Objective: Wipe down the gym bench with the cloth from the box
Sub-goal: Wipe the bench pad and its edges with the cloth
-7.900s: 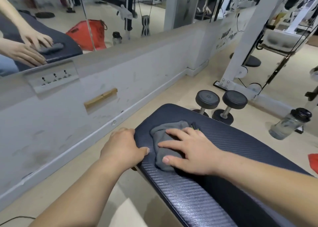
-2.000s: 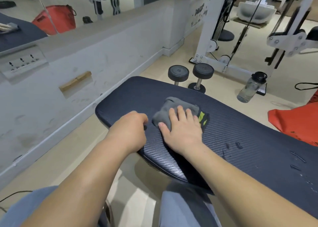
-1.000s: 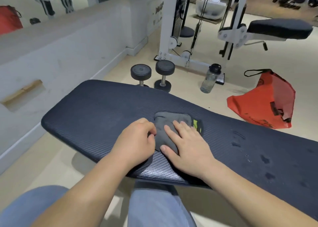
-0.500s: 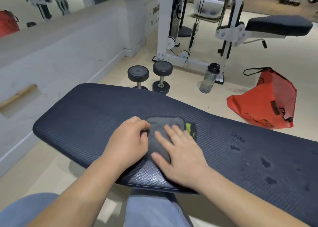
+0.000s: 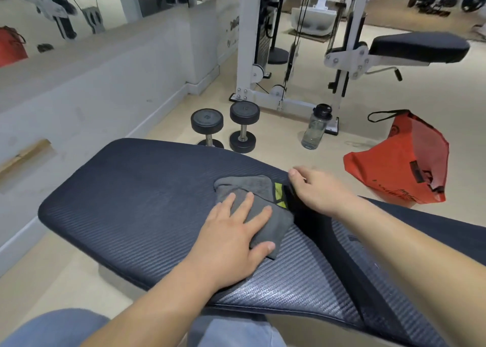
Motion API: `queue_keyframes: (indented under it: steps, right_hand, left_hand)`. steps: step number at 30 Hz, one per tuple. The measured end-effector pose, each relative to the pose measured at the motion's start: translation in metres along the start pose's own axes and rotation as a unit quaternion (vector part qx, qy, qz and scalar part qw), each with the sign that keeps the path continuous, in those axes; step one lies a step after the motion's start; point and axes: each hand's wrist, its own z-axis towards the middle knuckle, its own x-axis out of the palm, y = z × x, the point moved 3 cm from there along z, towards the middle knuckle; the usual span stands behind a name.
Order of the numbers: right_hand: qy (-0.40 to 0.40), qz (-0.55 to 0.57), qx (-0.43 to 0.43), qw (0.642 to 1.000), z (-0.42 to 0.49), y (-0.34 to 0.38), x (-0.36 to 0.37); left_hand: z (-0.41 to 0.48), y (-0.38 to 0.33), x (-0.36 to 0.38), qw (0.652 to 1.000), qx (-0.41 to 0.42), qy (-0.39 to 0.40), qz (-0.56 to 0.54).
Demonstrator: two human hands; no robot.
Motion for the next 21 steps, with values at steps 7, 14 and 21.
queue_keyframes:
  steps: [7,14,21]
  right_hand:
    - [0.132,-0.085,0.013,0.987,0.007,-0.015,0.006]
    - [0.133,-0.083,0.011,0.988,0.010,-0.015,0.008]
    - [0.095,-0.067,0.017,0.993,0.006,-0.012,0.015]
  left_hand:
    - [0.061,0.044,-0.016,0.993,-0.073,0.059,0.066]
    - [0.048,-0.003,-0.004,0.995,-0.087,0.019,0.045]
    - [0.028,0.026,-0.009,0.999,0.030,0.037,0.024]
